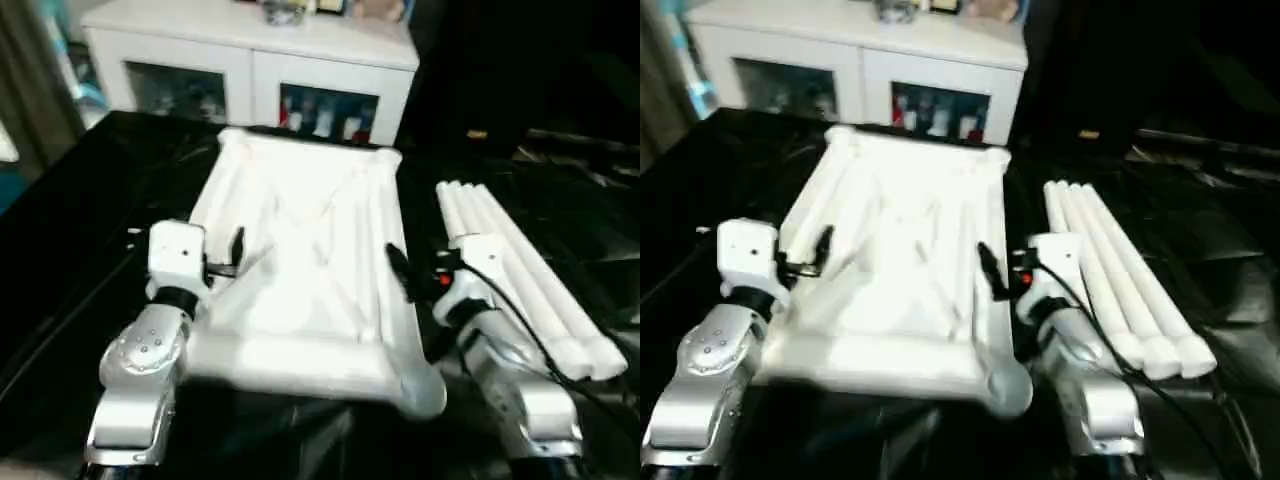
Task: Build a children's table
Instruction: Move to table
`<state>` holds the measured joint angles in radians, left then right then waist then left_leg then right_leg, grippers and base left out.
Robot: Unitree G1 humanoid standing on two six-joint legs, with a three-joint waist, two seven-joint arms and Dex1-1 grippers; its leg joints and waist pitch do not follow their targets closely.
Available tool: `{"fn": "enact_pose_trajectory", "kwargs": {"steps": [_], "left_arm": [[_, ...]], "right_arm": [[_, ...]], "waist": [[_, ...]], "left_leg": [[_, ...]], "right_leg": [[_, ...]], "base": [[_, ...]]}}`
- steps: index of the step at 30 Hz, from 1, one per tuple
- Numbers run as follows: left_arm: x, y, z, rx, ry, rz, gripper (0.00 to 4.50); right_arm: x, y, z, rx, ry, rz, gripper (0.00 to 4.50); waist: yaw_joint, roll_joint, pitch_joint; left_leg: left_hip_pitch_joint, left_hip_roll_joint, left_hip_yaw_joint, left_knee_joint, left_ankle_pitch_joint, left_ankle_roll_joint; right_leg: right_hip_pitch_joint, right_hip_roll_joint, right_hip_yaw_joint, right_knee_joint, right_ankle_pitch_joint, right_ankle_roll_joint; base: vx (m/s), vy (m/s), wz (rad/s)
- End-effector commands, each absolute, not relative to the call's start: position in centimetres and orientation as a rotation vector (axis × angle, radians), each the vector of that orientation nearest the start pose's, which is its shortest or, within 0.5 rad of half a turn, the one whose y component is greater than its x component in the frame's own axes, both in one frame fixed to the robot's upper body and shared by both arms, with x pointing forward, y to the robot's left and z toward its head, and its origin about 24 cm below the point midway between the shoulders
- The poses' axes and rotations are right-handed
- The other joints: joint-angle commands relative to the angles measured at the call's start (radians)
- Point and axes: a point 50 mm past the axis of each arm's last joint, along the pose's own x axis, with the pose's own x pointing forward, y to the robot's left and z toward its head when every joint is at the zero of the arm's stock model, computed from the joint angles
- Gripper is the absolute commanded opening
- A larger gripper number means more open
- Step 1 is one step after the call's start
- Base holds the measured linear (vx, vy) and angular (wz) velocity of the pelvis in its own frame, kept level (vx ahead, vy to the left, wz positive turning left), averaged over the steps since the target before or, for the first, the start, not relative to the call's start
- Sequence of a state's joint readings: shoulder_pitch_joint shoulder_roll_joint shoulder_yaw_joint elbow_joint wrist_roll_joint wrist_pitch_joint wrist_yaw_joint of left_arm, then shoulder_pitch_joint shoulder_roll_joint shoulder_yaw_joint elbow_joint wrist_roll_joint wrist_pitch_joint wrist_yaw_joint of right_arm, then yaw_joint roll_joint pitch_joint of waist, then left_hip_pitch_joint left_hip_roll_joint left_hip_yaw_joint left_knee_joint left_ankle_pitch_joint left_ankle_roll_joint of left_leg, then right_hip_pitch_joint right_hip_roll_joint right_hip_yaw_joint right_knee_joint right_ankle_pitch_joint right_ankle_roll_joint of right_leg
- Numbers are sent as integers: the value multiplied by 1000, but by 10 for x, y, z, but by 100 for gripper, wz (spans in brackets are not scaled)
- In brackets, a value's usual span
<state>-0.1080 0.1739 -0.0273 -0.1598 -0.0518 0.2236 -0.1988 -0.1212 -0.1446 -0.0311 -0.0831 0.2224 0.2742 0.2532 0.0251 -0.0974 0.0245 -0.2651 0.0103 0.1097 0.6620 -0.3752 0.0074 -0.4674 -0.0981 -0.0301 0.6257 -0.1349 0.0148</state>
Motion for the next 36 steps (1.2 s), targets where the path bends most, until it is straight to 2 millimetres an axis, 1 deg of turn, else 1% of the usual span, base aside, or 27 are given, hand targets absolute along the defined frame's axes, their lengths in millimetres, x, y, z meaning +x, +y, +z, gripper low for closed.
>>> {"fn": "enact_pose_trajectory", "kwargs": {"steps": [1, 2, 3, 4, 5, 6, 7, 8, 9, 10, 11, 12, 13, 14, 16, 17, 18, 19, 21, 22, 23, 25, 26, 29, 30, 32, 36], "left_arm": [[266, 136, 81, 119, 6, -391, 450], [265, 133, 80, 139, 6, -434, 450], [264, 131, 79, 164, 14, -480, 450], [262, 128, 77, 175, 26, -538, 450], [261, 125, 77, 179, 34, -591, 450], [260, 124, 78, 189, 36, -643, 450], [260, 122, 79, 187, 33, -697, 450], [261, 120, 82, 188, 19, -749, 450], [261, 118, 86, 196, -11, -802, 450], [263, 117, 89, 184, -32, -852, 450], [263, 113, 92, 142, -23, -942, 450], [262, 112, 93, 121, -16, -985, 450], [261, 107, 94, 127, 14, -1088, 450], [261, 106, 93, 136, 28, -1114, 450], [255, 99, 86, 184, 122, -1270, 450], [252, 97, 82, 214, 162, -1338, 450], [251, 97, 81, 226, 177, -1362, 450], [250, 96, 79, 237, 202, -1386, 432], [248, 94, 74, 260, 259, -1449, 415], [247, 95, 72, 268, 274, -1465, 411], [246, 95, 70, 283, 304, -1494, 411], [246, 98, 64, 349, 389, -1532, 384], [247, 99, 63, 370, 411, -1534, 373], [253, 101, 59, 437, 447, -1507, 366], [253, 101, 59, 439, 448, -1507, 355], [255, 102, 59, 442, 455, -1504, 338], [261, 105, 57, 473, 484, -1458, 306]], "right_arm": [[271, -167, 69, 58, 87, 295, 421], [270, -168, 70, 38, 93, 326, 421], [269, -167, 72, 12, 101, 386, 421], [267, -166, 74, -17, 112, 451, 421], [265, -166, 76, -44, 116, 514, 421], [262, -166, 80, -70, 123, 581, 421], [260, -168, 83, -96, 133, 637, 421], [258, -170, 86, -124, 140, 685, 421], [256, -172, 89, -152, 151, 732, 421], [254, -176, 93, -181, 157, 776, 421], [253, -180, 98, -216, 164, 823, 421], [252, -182, 100, -231, 169, 844, 421], [252, -186, 103, -266, 180, 879, 421], [252, -187, 103, -269, 188, 889, 421], [249, -189, 104, -296, 223, 961, 421], [247, -190, 104, -296, 246, 995, 421], [246, -190, 104, -296, 255, 1006, 421], [244, -190, 105, -297, 267, 1031, 428], [238, -190, 105, -304, 306, 1095, 431], [236, -191, 104, -307, 318, 1108, 431], [233, -192, 103, -314, 341, 1134, 431], [224, -195, 100, -340, 397, 1188, 431], [222, -196, 100, -345, 409, 1198, 431], [221, -196, 101, -342, 414, 1198, 431], [221, -196, 102, -345, 412, 1201, 431], [220, -195, 102, -345, 419, 1216, 431], [213, -193, 102, -340, 450, 1274, 431]], "waist": [[51, 0, -69], [54, 10, -51], [63, 19, -44], [48, 50, -39], [40, 76, -41], [8, 98, -34], [9, 102, -34], [9, 89, -21], [12, 85, -15], [19, 81, -9], [16, 78, -5], [22, 75, -6], [17, 69, -7], [15, 72, -7], [10, 69, -13], [10, 71, -14], [8, 66, -17], [5, 70, -20], [4, 68, -23], [7, 70, -26], [7, 70, -26], [12, 76, -27], [11, 77, -28], [8, 79, -32], [10, 83, -32], [7, 83, -32], [8, 79, -28]], "left_leg": [[-80, 78, -46, 77, 355, 75], [-116, 134, -83, 50, 350, 8], [-110, 141, -86, 37, 340, -20], [-102, 144, -72, -32, 384, -46], [-99, 143, -57, -71, 454, -70], [-67, 192, -46, -80, 408, -51], [-60, 191, -42, -78, 345, -29], [-68, 186, -23, -91, 146, 5], [-69, 186, -16, -98, 49, 12], [-56, 188, 1, -103, -109, 8], [-56, 187, 8, -108, -160, 3], [-46, 187, 18, -110, -192, -18], [-57, 187, 22, -118, -179, -20], [-66, 190, 20, -122, -165, -21], [-74, 191, 17, -123, -134, -18], [-73, 191, 19, -122, -116, -17], [-78, 189, 19, -122, -84, -5], [-83, 190, 21, -120, -46, -1], [-87, 189, 23, -115, -11, 7], [-82, 191, 26, -111, 15, 18], [-82, 191, 26, -111, 15, 18], [-78, 196, 31, -110, 25, 29], [-78, 197, 32, -108, 37, 33], [-87, 199, 31, -107, 81, 39], [-86, 200, 31, -108, 75, 37], [-87, 202, 32, -110, 61, 30], [-85, 202, 34, -111, 26, 25]], "right_leg": [[195, -200, 194, -70, 499, -380], [198, -188, 178, -33, 879, -481], [182, -164, 152, -43, 933, -486], [149, -65, 82, -41, 785, -453], [143, -5, 46, -26, 628, -407], [90, 34, 12, -22, 138, -270], [89, 21, 15, -32, 58, -258], [95, 6, 27, -57, -93, -257], [98, -2, 32, -69, -181, -256], [89, -14, 41, -88, -348, -242], [88, -15, 45, -97, -425, -224], [83, -19, 47, -104, -510, -196], [91, -22, 45, -105, -521, -173], [92, -27, 46, -106, -544, -150], [98, -33, 48, -106, -555, -127], [97, -33, 49, -105, -543, -127], [102, -31, 50, -104, -520, -127], [104, -31, 50, -100, -483, -138], [107, -28, 50, -97, -439, -157], [104, -28, 50, -91, -390, -187], [104, -28, 50, -91, -390, -187], [101, -22, 49, -88, -334, -213], [102, -23, 48, -81, -295, -235], [111, -25, 44, -74, -224, -263], [111, -26, 43, -74, -224, -269], [112, -27, 43, -74, -219, -280], [112, -27, 45, -80, -261, -272]], "base": [[57, 50, 21], [57, 50, 21], [52, 26, 18], [-99, -79, 3], [-99, -79, 3], [-113, -55, 6], [0, 0, 0], [0, 0, 0], [-34, 7, 19], [-52, -10, 22], [-52, -10, 22], [-47, -20, 22], [-53, -27, 11], [-53, -27, 11], [0, 0, 0], [0, 0, 0], [0, 0, 0], [0, 0, 0], [0, 0, 0], [0, 0, 0], [0, 0, 0], [0, 0, 0], [0, 0, 0], [0, 0, 0], [0, 0, 0], [0, 0, 0], [0, 0, 0]]}}
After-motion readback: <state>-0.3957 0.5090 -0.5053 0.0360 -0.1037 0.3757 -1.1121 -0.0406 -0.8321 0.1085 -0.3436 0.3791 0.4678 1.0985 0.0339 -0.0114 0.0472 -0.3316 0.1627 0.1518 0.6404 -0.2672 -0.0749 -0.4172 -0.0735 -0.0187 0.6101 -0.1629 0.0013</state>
